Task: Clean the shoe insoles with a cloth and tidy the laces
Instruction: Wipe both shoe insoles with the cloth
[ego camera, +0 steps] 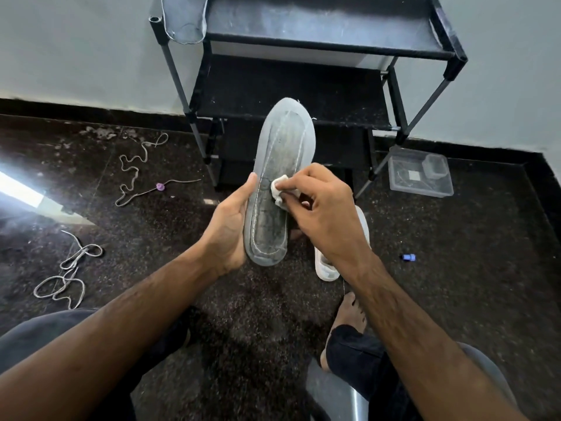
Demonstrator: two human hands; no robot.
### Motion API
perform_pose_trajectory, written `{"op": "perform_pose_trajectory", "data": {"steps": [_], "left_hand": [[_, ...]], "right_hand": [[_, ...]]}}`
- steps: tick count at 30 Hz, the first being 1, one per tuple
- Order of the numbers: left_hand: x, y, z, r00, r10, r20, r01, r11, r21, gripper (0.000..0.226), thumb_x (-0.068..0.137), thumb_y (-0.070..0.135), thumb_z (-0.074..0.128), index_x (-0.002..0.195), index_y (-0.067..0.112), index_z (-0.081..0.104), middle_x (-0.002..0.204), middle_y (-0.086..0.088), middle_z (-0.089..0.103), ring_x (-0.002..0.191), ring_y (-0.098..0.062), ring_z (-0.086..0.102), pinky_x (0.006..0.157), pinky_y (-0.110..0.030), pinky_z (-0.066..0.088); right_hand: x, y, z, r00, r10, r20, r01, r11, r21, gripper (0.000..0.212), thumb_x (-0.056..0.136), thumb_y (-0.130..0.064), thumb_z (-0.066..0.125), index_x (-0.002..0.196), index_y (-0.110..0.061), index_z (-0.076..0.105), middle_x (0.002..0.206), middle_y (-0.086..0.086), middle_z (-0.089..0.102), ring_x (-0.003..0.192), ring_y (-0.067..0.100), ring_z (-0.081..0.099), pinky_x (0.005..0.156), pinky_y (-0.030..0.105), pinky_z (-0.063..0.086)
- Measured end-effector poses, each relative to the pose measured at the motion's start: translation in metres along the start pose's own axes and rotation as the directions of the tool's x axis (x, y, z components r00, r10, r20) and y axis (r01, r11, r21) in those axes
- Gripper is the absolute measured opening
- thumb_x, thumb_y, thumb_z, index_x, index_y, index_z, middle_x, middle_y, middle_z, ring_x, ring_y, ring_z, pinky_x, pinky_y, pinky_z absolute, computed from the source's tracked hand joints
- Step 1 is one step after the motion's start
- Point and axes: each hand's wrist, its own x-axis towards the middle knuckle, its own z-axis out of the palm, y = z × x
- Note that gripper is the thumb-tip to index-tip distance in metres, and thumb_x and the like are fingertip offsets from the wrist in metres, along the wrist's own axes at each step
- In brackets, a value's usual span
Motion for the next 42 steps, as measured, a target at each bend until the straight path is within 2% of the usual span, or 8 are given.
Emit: {"op": "perform_pose_trajectory", "data": {"steps": [5, 11, 16, 22, 27, 33, 38, 42], "left_hand": [[0.003, 0.007, -0.014, 0.998, -0.011, -0.058, 0.009, 0.999, -0.046, 0.067, 0.105, 0.056, 0.028, 0.145, 0.006, 0.048, 0.146, -0.021, 0.053, 0.135, -0.033, 0.052, 0.117, -0.047, 0.037], [0.001, -0.002, 0.001, 0.996, 0.062, -0.062, -0.058, 0.996, 0.074, 0.068, 0.103, 0.06, 0.02, 0.139, 0.014, 0.054, 0.131, -0.014, 0.066, 0.121, -0.027, 0.064, 0.092, -0.038, 0.057], [0.002, 0.004, -0.01, 0.995, 0.048, -0.087, -0.043, 0.998, 0.054, 0.074, 0.099, 0.068, 0.021, 0.143, 0.017, 0.051, 0.14, -0.014, 0.06, 0.131, -0.031, 0.057, 0.111, -0.048, 0.041], [0.002, -0.001, -0.001, 0.997, 0.036, -0.062, -0.027, 0.991, 0.134, 0.069, 0.1, 0.066, 0.019, 0.137, 0.02, 0.055, 0.135, -0.01, 0.064, 0.128, -0.024, 0.06, 0.105, -0.042, 0.047], [0.001, 0.004, -0.009, 0.998, 0.012, -0.061, -0.007, 0.997, 0.079, 0.076, 0.098, 0.07, 0.021, 0.145, 0.017, 0.048, 0.141, -0.013, 0.06, 0.131, -0.031, 0.057, 0.113, -0.048, 0.04], [0.0, 0.001, 0.002, 0.999, 0.037, -0.038, -0.032, 0.989, 0.142, 0.073, 0.1, 0.066, 0.015, 0.139, 0.016, 0.053, 0.134, -0.015, 0.064, 0.124, -0.031, 0.062, 0.096, -0.047, 0.056], [0.001, 0.01, -0.01, 0.988, 0.079, -0.133, -0.064, 0.991, 0.118, 0.074, 0.102, 0.064, 0.016, 0.131, 0.012, 0.059, 0.129, -0.018, 0.067, 0.121, -0.031, 0.064, 0.093, -0.037, 0.057], [0.001, 0.013, -0.008, 0.997, 0.032, -0.069, -0.024, 0.994, 0.108, 0.069, 0.103, 0.059, 0.028, 0.131, 0.007, 0.063, 0.124, -0.018, 0.067, 0.115, -0.032, 0.063, 0.103, -0.046, 0.048]], "right_hand": [[-0.002, -0.01, 0.015, 0.934, -0.112, 0.34, 0.085, 0.992, 0.092, 0.016, 0.086, -0.01, 0.081, 0.101, -0.011, 0.08, 0.094, -0.004, 0.065, 0.086, 0.008, 0.064, 0.076, 0.02, 0.056], [0.0, -0.003, 0.008, 0.999, -0.03, 0.038, 0.03, 1.0, 0.008, 0.015, 0.087, -0.008, 0.079, 0.102, -0.009, 0.079, 0.092, -0.002, 0.065, 0.084, 0.01, 0.064, 0.073, 0.03, 0.057], [-0.002, -0.01, 0.016, 0.932, -0.082, 0.354, 0.048, 0.993, 0.104, 0.016, 0.085, -0.011, 0.082, 0.101, -0.013, 0.081, 0.093, -0.003, 0.067, 0.084, 0.009, 0.066, 0.072, 0.027, 0.058], [-0.003, -0.006, 0.011, 1.0, -0.022, 0.014, 0.022, 1.0, 0.016, 0.016, 0.088, -0.008, 0.079, 0.104, -0.007, 0.078, 0.094, 0.001, 0.066, 0.086, 0.01, 0.065, 0.077, 0.028, 0.058], [-0.002, -0.012, 0.016, 0.915, -0.107, 0.389, 0.054, 0.988, 0.144, 0.017, 0.086, -0.011, 0.081, 0.103, -0.012, 0.081, 0.094, 0.0, 0.068, 0.086, 0.01, 0.066, 0.074, 0.029, 0.058], [-0.003, -0.007, 0.012, 1.0, 0.004, -0.005, -0.004, 1.0, -0.001, 0.017, 0.088, -0.01, 0.078, 0.105, -0.008, 0.079, 0.094, -0.001, 0.066, 0.086, 0.007, 0.063, 0.076, 0.025, 0.058], [-0.004, -0.017, 0.02, 0.893, -0.084, 0.441, 0.016, 0.988, 0.157, 0.019, 0.085, -0.01, 0.082, 0.104, -0.012, 0.081, 0.096, -0.002, 0.068, 0.089, 0.007, 0.065, 0.08, 0.017, 0.055], [0.0, -0.009, 0.013, 0.973, -0.019, 0.231, 0.008, 0.999, 0.048, 0.02, 0.086, -0.011, 0.081, 0.105, -0.011, 0.079, 0.098, -0.003, 0.068, 0.089, 0.008, 0.065, 0.08, 0.025, 0.059]]}}
